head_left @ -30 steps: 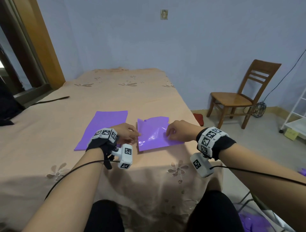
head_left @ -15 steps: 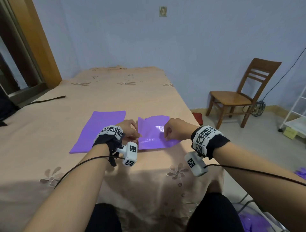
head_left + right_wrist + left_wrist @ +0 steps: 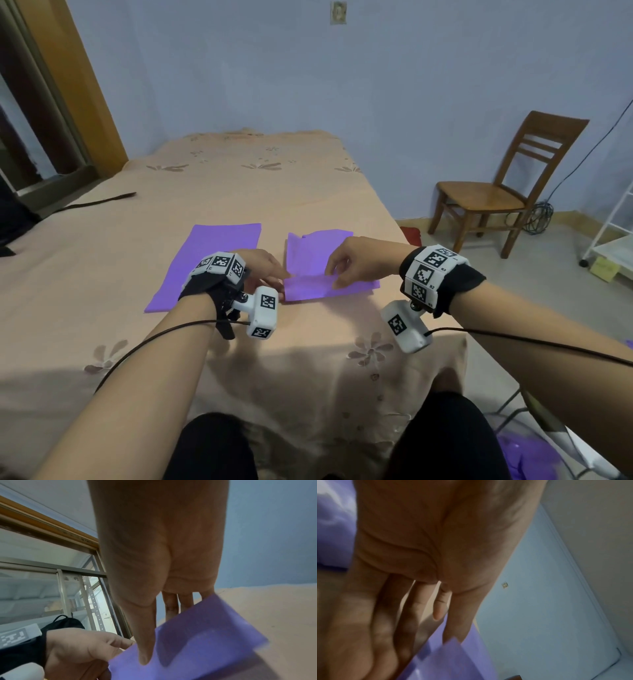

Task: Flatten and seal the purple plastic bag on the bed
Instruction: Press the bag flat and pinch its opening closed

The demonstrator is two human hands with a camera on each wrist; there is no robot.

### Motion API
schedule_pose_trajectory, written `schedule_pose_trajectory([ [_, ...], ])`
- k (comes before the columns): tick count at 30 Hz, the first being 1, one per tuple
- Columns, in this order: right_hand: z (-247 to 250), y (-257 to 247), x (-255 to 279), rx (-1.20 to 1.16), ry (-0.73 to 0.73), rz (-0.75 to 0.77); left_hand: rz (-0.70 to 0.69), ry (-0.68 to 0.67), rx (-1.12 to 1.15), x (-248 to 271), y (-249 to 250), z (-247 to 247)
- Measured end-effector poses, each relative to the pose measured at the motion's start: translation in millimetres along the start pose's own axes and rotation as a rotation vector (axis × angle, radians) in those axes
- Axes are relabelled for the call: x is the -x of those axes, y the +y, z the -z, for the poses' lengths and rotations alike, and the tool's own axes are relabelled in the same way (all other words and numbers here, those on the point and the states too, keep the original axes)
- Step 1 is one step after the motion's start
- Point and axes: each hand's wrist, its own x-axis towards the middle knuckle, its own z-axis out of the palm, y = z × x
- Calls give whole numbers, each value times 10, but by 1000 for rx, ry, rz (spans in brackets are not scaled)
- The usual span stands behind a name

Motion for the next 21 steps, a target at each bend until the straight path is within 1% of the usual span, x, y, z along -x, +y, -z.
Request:
schedule_pose_trajectory([
  [2,-21,-81,29,35,-38,28,33,-32,-20,38,-52,2],
  [5,-82,-177,55,14,-108,28,47,-55,-76,104,-85,1],
  [9,-195,-265,54,22,-139,28,38,-11,25,358,-49,-91],
  [12,-239,-329,64,32,-143,18,27,-34,9,420,-40,-125],
  [15,-240,-387,62,16,-131,12,1,10,-43,461,-48,-158],
  [19,-278,-463,34,53,-124,3,-16,71,-5,482,-75,-210],
  [21,-318,-512,17,57,-89,5,-18,94,14,493,-97,-213],
])
